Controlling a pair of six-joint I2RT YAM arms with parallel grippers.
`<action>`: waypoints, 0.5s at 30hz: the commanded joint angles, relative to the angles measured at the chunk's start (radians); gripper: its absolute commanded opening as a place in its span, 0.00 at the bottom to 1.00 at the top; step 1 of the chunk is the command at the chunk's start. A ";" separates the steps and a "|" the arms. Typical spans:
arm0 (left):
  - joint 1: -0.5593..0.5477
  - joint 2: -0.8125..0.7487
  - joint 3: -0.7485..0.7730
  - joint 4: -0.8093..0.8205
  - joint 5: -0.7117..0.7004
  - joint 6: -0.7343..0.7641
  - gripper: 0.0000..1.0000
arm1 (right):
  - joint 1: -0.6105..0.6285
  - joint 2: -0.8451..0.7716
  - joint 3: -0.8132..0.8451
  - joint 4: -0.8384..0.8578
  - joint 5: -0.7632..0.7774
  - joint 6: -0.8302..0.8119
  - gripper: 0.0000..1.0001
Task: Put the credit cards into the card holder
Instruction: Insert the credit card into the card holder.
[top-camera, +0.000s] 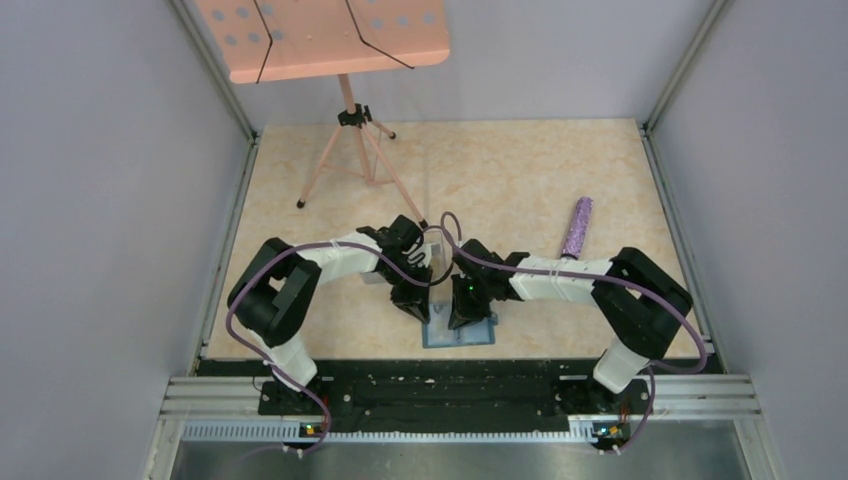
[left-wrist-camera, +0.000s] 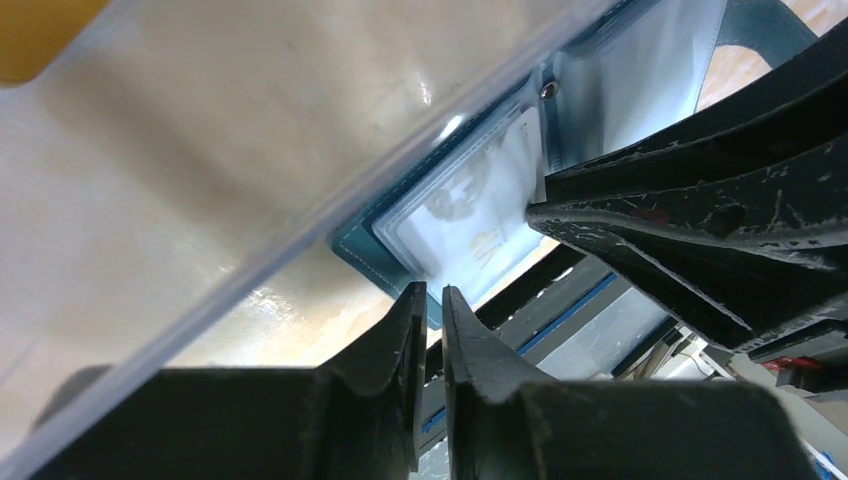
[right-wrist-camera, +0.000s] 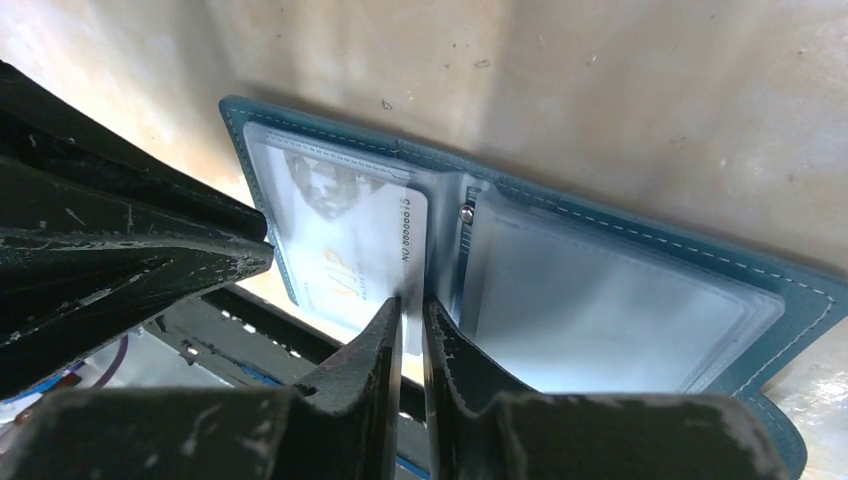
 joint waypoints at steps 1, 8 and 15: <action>0.000 -0.037 0.022 -0.020 -0.044 0.013 0.20 | 0.022 -0.017 0.043 0.008 0.016 -0.016 0.15; 0.046 -0.162 -0.003 -0.007 -0.057 -0.023 0.52 | 0.019 -0.144 0.014 -0.041 0.075 -0.008 0.38; 0.121 -0.139 -0.070 0.113 0.140 -0.099 0.55 | -0.024 -0.220 -0.066 -0.045 0.093 0.001 0.28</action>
